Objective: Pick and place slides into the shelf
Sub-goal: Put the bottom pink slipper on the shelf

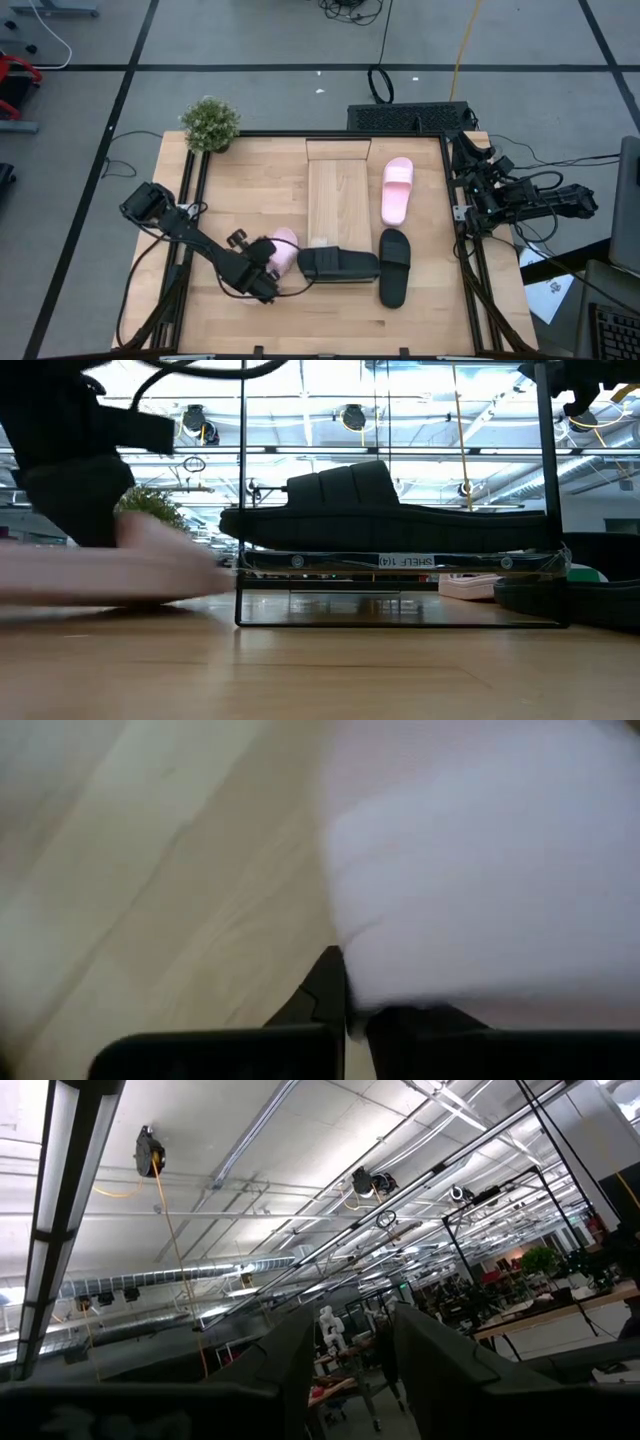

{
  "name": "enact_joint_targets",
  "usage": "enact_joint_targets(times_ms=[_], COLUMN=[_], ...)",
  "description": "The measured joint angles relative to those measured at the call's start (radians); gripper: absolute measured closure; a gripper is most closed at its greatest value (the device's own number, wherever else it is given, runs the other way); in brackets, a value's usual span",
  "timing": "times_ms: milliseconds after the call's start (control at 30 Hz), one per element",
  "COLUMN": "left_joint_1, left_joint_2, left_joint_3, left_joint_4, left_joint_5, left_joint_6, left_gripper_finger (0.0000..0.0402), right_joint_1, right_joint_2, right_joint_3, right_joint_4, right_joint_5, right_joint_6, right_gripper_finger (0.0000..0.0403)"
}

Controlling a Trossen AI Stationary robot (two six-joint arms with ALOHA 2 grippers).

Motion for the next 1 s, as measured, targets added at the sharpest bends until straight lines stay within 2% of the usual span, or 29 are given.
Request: enact_joint_targets(times_ms=[67,200,467,700,1000], left_joint_1=[-0.019,-0.082,-0.133,-0.106,-0.042], left_joint_2=[0.0,-0.004,-0.034,-0.034,-0.091], left_joint_3=[0.0,-0.002,0.009,0.011,0.013], left_joint_4=[-0.092,-0.249,-0.254,-0.28,-0.393], left_joint_5=[0.031,0.158,0.197,0.193,0.193], left_joint_6=[-0.131,-0.414,-0.807,-0.941,-0.963], left_gripper_finger=[0.0392,0.0397,0.04,0.04,0.0401], right_joint_1=[0.0,0.0,0.0,0.0,0.0], right_joint_2=[0.0,0.0,0.0,0.0,0.0], right_joint_3=[0.0,0.0,0.0,0.0,0.0], right_joint_4=[0.001,0.001,0.003,0.014,0.014], right_joint_5=[0.0,0.0,0.0,0.0,0.0], right_joint_6=[0.0,0.0,0.001,0.001,0.0], right_gripper_finger=[0.0275,0.0275,0.0275,0.0275,0.0275])
